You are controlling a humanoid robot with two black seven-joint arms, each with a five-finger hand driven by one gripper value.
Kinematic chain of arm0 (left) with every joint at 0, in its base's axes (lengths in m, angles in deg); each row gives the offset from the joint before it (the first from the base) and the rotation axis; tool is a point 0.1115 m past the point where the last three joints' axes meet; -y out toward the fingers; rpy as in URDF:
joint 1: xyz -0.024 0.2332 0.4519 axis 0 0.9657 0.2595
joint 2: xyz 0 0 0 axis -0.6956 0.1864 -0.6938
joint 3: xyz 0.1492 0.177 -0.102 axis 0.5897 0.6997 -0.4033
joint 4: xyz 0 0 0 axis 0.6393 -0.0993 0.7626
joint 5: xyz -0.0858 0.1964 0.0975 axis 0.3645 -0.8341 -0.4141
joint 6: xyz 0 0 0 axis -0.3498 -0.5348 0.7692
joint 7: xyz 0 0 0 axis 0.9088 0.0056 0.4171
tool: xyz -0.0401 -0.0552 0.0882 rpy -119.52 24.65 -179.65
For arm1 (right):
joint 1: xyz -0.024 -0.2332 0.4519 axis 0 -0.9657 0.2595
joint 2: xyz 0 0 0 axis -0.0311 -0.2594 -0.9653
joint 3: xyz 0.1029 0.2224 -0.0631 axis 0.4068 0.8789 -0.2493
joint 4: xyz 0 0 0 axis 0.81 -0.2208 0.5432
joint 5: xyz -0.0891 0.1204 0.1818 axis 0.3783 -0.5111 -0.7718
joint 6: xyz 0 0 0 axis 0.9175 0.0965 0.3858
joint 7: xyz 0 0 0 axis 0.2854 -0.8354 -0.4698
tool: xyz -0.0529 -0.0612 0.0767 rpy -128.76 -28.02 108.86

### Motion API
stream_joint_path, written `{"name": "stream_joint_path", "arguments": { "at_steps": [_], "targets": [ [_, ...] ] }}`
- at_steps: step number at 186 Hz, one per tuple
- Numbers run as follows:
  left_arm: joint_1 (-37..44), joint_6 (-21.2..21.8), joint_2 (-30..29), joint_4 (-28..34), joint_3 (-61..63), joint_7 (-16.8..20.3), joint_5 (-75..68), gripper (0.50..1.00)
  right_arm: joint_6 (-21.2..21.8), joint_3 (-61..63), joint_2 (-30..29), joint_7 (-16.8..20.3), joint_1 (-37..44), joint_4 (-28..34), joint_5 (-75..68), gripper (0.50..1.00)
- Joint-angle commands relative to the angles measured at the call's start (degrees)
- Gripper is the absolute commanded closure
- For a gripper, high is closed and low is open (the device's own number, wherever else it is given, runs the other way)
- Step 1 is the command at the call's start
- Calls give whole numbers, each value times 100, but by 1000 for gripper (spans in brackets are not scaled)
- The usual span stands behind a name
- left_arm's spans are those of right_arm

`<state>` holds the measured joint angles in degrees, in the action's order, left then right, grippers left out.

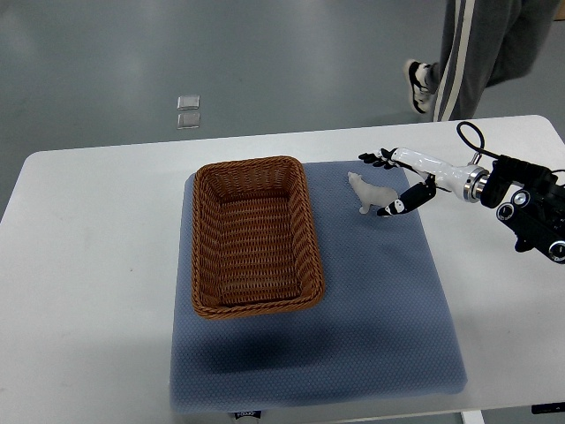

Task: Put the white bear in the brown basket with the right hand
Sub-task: 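Reach the right hand down toward the white polar bear figurine, then close the right hand's fingers around the polar bear figurine, then carry the figurine with the right hand over the wicker basket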

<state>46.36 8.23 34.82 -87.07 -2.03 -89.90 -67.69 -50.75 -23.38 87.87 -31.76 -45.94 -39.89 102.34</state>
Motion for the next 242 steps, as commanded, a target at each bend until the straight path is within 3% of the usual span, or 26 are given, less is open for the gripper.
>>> {"name": "stream_joint_path", "arguments": {
  "at_steps": [1,42,66,126,151,170,242],
  "targets": [
    [0,0,0,0,2,-7,-1,500,-61,-48,9,63,0,1,152,607],
    [0,0,0,0,2,2,-1,500,-69,-109,9,72,0,1,257,634],
    [0,0,0,0,2,2,-1,500,-87,-118,9,116,0,1,257,703],
    [0,0,0,0,-6,2,-1,500,-289,-144,0,142,-9,1,407,795],
    [0,0,0,0,2,2,-1,500,-447,-215,0,142,-9,1,407,889],
    [0,0,0,0,-6,2,-1,500,-491,-215,0,142,-18,1,407,1000],
    [0,0,0,0,2,2,-1,500,-755,-144,35,89,0,150,310,1000]
  ]
}}
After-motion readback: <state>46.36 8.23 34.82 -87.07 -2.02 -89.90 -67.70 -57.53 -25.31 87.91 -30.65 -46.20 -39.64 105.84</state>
